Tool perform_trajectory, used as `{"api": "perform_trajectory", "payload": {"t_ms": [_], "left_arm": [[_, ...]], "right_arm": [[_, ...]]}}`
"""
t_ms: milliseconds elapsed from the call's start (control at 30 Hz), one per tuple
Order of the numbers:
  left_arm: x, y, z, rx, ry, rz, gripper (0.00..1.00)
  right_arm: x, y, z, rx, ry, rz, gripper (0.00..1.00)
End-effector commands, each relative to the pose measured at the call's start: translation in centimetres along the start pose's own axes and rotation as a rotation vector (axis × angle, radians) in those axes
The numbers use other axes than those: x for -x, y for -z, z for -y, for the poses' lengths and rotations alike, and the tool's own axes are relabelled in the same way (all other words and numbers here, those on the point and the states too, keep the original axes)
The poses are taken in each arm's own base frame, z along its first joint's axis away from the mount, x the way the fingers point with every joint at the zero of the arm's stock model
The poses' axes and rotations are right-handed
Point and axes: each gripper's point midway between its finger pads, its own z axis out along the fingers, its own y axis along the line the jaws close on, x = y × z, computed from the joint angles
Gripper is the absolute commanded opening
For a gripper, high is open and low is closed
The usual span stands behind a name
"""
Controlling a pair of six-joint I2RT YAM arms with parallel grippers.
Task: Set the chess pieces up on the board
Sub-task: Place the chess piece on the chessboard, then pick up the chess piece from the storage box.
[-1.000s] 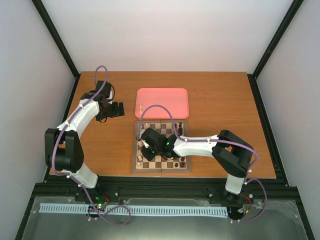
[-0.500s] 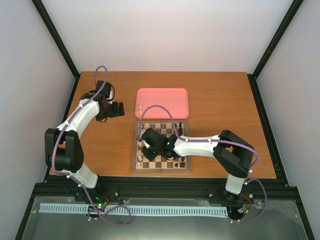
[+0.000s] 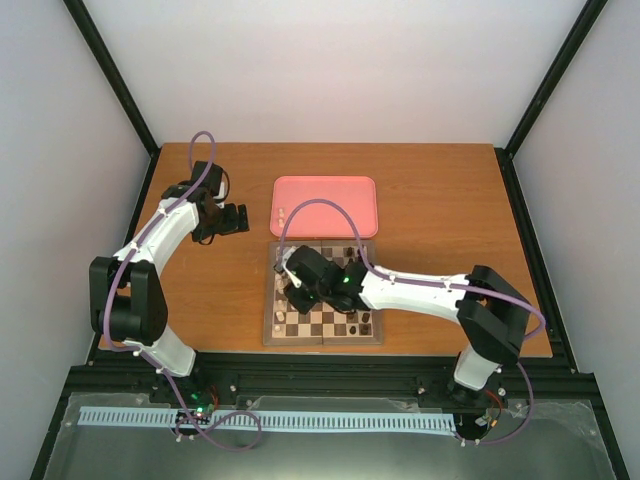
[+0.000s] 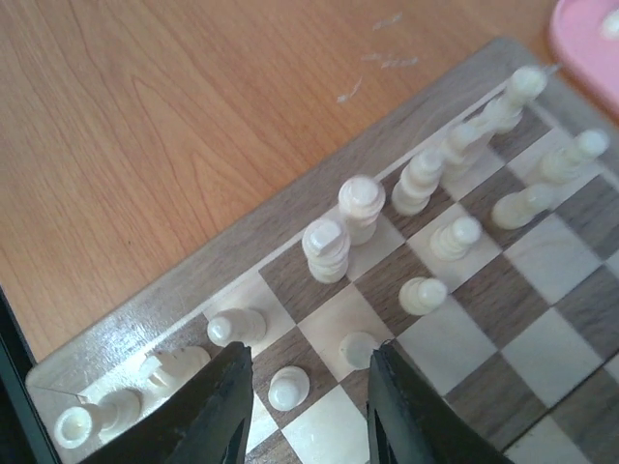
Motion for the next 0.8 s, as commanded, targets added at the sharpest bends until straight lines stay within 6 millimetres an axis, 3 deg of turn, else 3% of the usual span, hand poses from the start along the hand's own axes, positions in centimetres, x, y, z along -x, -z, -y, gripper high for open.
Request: {"api": "perform_trajectory", "payload": {"t_ms": [0, 167, 333, 467, 533, 567, 767], "left_arm": [[1.0, 0.9, 0.5, -0.011, -0.022, 0.036, 1.00], [1.1, 1.2, 0.6, -0.014, -0.023, 0.042, 1.00], [1.3, 1.7, 0.8, -0.024, -0.020, 0.052, 1.00], [1.3, 2.1, 0.8, -0.030, -0.015, 0.058, 1.00], [1.3, 2.2, 1.0, -0.039, -0.012, 0.060, 1.00], [1.2, 2.2, 1.0, -0.039, -0.010, 0.059, 1.00], [1.2, 2.3, 1.1, -0.052, -0.001, 0.060, 1.00]], "right_arm": [[3.9, 3.6, 0.2, -0.048, 0.023, 0.101, 0.36], [6.4, 4.0, 1.7, -0.100, 0.023, 0.110, 0.40], [8.8, 2.1, 4.5, -0.113, -0.053, 0.097, 0.40], [11.1, -0.6, 7.2, -0.133, -0.100, 0.081, 0.39], [11.6, -3.1, 8.9, -0.144, -0.129, 0.053, 0.39], [12.8, -3.7, 9.5, -0.145, -0.139, 0.064, 0.39], [14.1, -8.6, 13.0, -0.164, -0.185, 0.034, 0.36]]}}
